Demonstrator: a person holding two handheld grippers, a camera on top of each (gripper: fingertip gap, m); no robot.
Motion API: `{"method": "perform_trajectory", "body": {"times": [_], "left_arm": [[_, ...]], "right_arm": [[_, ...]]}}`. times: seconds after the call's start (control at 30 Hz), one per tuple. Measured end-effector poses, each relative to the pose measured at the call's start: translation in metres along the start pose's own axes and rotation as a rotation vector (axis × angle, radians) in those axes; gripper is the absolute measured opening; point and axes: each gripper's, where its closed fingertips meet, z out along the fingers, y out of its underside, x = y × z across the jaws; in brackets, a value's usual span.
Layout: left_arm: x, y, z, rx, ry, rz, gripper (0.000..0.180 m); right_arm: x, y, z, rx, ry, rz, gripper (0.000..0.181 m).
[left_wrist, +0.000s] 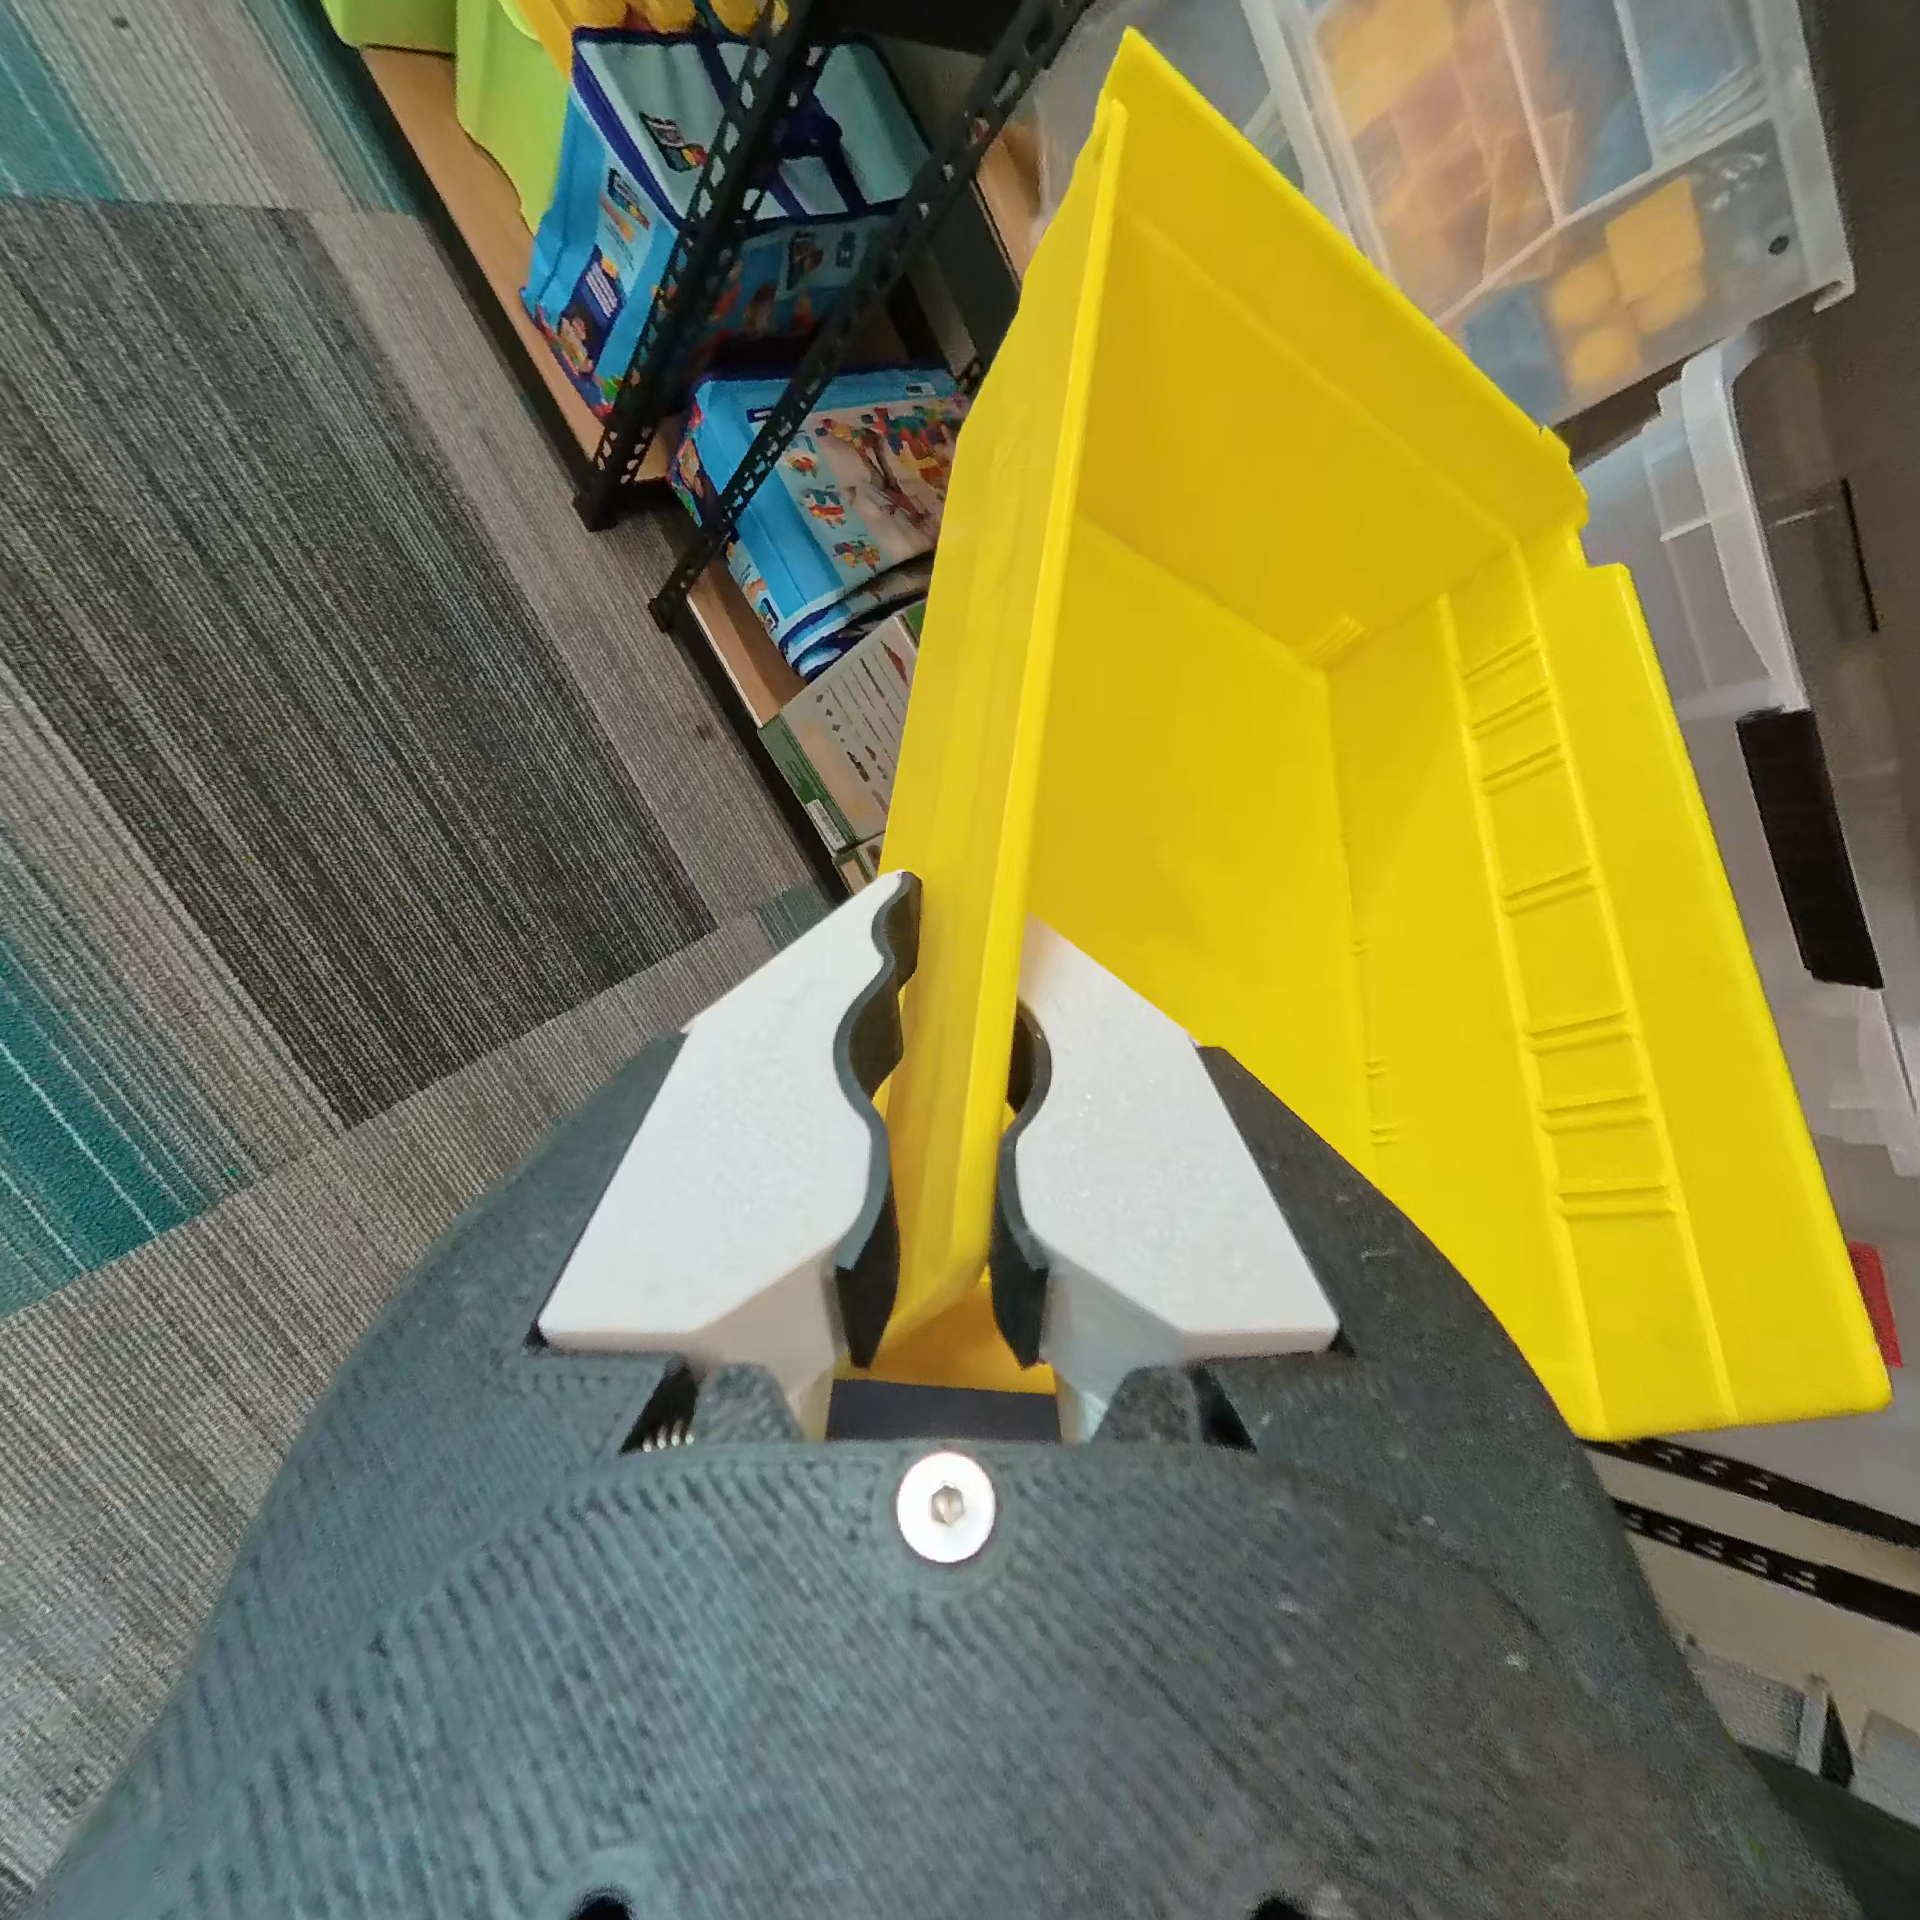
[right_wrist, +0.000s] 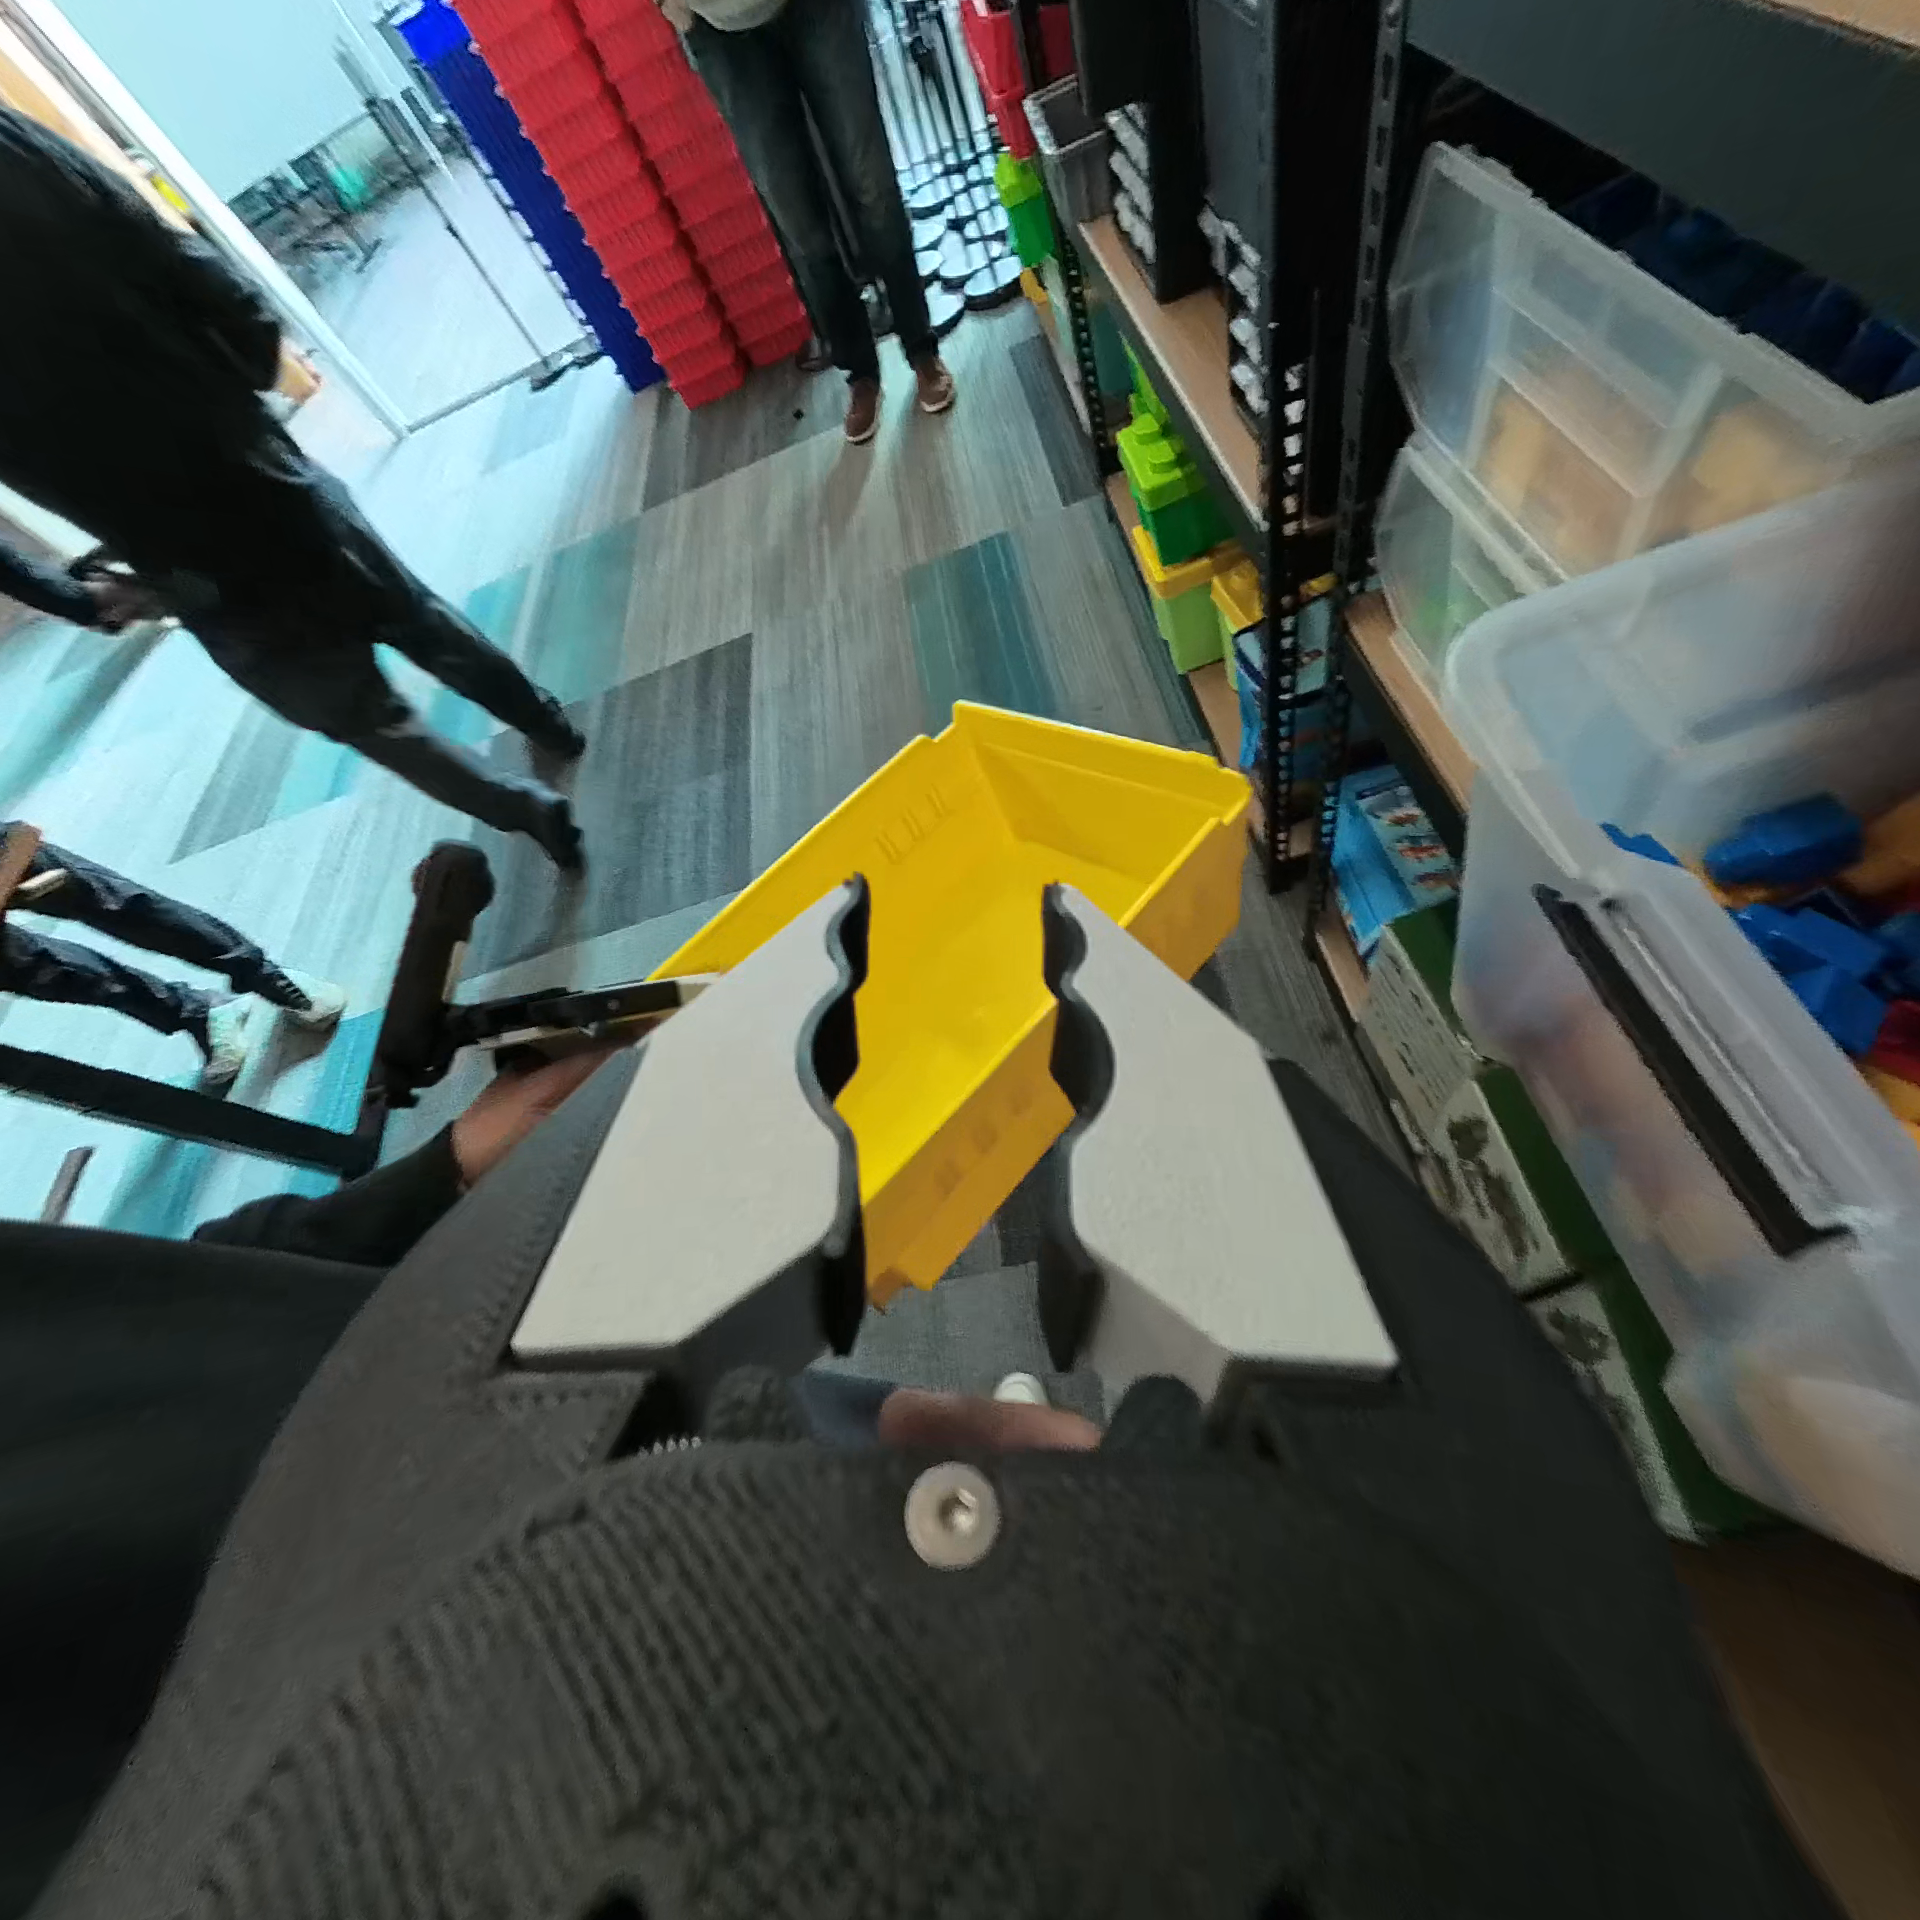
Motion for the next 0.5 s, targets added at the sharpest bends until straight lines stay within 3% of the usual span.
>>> {"method": "perform_trajectory", "body": {"times": [0.13, 0.27, 0.37, 0.5], "left_arm": [[0.008, 0.008, 0.008, -0.049, 0.030, 0.013, 0.003], [0.021, 0.012, 0.018, -0.076, 0.059, 0.052, 0.004], [0.033, 0.010, 0.022, -0.064, 0.064, 0.066, 0.004], [0.054, 0.007, 0.023, -0.026, 0.066, 0.054, 0.004]], "right_arm": [[0.025, 0.004, -0.026, 0.015, 0.143, -0.021, 0.017], [0.055, -0.001, -0.065, 0.052, 0.238, 0.004, 0.018], [0.081, -0.018, -0.103, 0.117, 0.281, 0.016, 0.029], [0.140, -0.049, -0.175, 0.207, 0.435, -0.023, 0.060]]}}
